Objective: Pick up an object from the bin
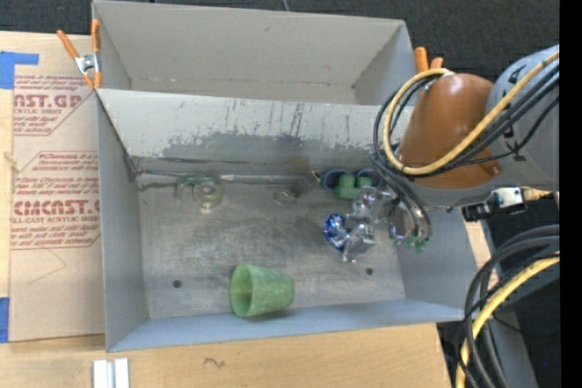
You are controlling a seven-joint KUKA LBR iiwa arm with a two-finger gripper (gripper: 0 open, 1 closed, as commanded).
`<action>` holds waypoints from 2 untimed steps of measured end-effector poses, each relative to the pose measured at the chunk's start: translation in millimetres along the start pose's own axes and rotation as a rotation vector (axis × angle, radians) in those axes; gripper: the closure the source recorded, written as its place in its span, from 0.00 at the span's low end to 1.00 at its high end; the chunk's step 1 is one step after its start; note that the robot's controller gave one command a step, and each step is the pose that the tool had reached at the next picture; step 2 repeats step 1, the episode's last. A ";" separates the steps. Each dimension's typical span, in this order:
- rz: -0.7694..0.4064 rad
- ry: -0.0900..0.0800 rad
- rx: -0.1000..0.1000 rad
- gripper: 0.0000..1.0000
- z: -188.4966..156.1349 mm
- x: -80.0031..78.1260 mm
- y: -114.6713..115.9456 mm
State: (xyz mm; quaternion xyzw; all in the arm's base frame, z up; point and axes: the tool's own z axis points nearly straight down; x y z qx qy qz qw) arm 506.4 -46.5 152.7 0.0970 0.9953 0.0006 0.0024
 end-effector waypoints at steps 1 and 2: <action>-0.001 0.002 0.000 1.00 -8.3 -0.3 0.6; -0.001 0.002 0.000 1.00 -8.3 -0.3 0.6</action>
Offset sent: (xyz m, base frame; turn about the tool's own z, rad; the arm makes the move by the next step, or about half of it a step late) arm -0.0002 -0.0001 0.0082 0.0000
